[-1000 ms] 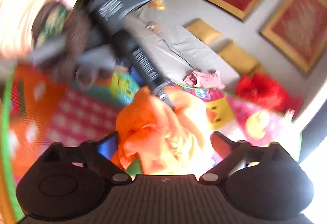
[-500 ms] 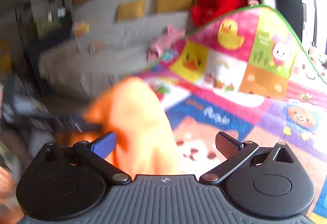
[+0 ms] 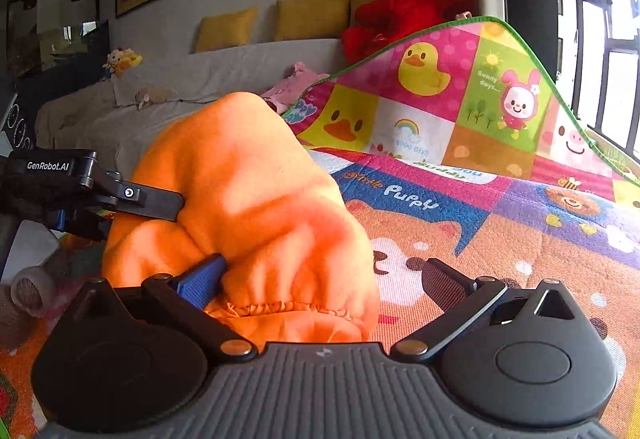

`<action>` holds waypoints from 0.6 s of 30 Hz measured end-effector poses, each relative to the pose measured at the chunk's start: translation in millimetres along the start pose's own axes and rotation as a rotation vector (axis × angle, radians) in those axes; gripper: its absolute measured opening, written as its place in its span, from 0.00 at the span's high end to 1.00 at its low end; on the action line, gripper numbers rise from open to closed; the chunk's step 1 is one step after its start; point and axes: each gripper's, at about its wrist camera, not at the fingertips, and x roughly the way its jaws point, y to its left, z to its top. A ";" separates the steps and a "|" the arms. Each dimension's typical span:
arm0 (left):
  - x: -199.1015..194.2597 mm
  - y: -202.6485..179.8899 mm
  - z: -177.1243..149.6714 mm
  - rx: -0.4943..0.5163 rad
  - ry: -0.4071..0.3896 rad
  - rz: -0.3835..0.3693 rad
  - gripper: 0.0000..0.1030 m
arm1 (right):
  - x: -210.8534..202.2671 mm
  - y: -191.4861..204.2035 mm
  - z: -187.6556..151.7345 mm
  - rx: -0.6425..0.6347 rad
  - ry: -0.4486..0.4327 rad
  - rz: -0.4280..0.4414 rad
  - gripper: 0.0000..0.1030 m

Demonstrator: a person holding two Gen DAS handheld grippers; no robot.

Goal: Fold clothes

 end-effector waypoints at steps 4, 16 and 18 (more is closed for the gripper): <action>7.3 -0.4 3.1 -0.010 -0.003 -0.023 0.00 | 14.3 -31.6 0.0 0.261 0.095 0.109 0.00; 34.4 -12.3 6.4 0.049 -0.114 -0.074 0.00 | 21.2 -33.9 -11.0 0.395 0.085 0.106 0.00; 33.3 -7.8 5.3 0.032 -0.119 -0.086 0.00 | 22.3 -36.2 -11.5 0.405 0.085 0.118 0.00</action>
